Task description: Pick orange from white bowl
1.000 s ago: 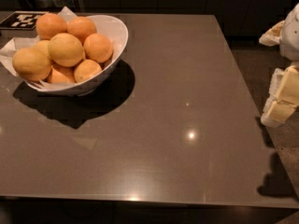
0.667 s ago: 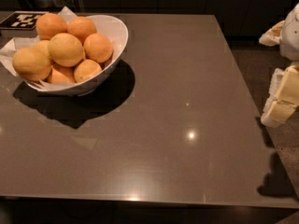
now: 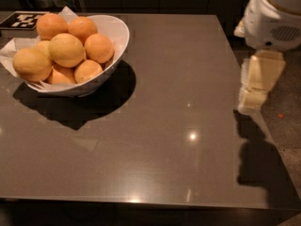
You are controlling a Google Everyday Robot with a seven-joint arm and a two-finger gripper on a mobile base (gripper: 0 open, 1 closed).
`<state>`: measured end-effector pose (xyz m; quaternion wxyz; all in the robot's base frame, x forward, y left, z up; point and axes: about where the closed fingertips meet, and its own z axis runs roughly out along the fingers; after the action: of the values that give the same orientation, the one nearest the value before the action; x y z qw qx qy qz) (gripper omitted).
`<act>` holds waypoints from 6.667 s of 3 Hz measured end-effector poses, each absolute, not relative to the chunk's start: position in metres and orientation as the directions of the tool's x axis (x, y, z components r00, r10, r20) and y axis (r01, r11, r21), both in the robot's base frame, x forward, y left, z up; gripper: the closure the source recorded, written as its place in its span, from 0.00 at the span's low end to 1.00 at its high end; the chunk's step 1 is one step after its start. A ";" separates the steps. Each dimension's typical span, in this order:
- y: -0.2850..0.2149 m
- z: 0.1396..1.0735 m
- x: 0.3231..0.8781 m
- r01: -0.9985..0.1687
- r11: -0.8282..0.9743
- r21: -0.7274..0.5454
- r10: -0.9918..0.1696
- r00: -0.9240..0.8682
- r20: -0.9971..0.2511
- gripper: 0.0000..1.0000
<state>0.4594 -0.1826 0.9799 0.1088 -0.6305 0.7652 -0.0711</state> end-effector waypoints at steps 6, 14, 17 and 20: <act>-0.038 1.047 0.535 -0.894 -0.119 -0.431 -0.986 0.157 -0.054 0.00; 0.157 0.995 0.603 -0.913 -0.240 -0.330 -0.957 0.279 -0.079 0.06; 0.197 0.979 0.601 -0.915 -0.295 -0.275 -0.929 0.342 -0.141 0.19; 0.217 0.964 0.626 -0.898 -0.354 -0.261 -0.912 0.393 -0.115 0.20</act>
Offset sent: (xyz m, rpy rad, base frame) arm 0.0183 0.0278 0.0067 -0.0338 0.0114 0.0637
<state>0.6262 0.2166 0.9641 0.1420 -0.8224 0.5503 -0.0249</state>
